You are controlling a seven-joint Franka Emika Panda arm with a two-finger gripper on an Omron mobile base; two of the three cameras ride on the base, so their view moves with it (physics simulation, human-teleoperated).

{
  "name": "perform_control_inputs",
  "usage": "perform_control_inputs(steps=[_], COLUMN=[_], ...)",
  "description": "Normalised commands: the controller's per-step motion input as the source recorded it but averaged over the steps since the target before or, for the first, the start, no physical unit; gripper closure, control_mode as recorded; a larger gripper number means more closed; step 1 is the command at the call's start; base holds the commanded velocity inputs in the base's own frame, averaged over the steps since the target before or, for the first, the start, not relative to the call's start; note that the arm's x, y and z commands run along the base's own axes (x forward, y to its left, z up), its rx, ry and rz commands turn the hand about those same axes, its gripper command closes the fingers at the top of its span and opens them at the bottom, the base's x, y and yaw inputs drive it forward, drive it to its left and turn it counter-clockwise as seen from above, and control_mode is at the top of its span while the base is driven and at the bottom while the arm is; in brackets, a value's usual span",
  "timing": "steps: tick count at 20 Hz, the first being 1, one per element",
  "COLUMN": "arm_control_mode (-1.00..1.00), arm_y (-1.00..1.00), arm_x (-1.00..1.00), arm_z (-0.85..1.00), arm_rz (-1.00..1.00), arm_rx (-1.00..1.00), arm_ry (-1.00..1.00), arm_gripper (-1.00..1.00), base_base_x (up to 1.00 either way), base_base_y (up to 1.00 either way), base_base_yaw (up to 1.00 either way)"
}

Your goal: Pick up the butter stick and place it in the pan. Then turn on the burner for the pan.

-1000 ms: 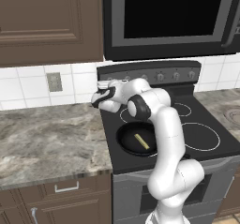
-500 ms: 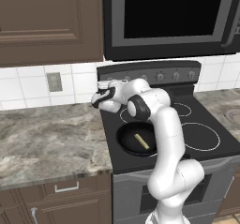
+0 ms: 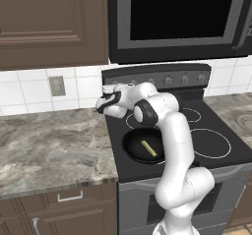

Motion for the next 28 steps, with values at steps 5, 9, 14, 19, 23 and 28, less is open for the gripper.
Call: perform_control_inputs(steps=[5,9,14,19,23,28], arm_control_mode=[-1.0,-1.0,-1.0,-1.0,-1.0,-1.0], arm_y=[0.0,0.0,0.0,0.0,0.0,0.0], arm_x=[0.0,0.0,0.0,0.0,0.0,0.0], arm_z=[0.0,0.0,0.0,0.0,0.0,0.0], arm_rz=[0.0,0.0,0.0,0.0,0.0,0.0], arm_rx=[0.0,0.0,0.0,0.0,0.0,0.0], arm_ry=[0.0,0.0,0.0,0.0,0.0,0.0], arm_gripper=[-1.0,-1.0,1.0,1.0,1.0,1.0], base_base_x=[0.0,0.0,0.0,0.0,0.0,0.0], base_base_y=[0.0,0.0,0.0,0.0,0.0,0.0], base_base_yaw=[0.0,0.0,0.0,0.0,0.0,0.0])
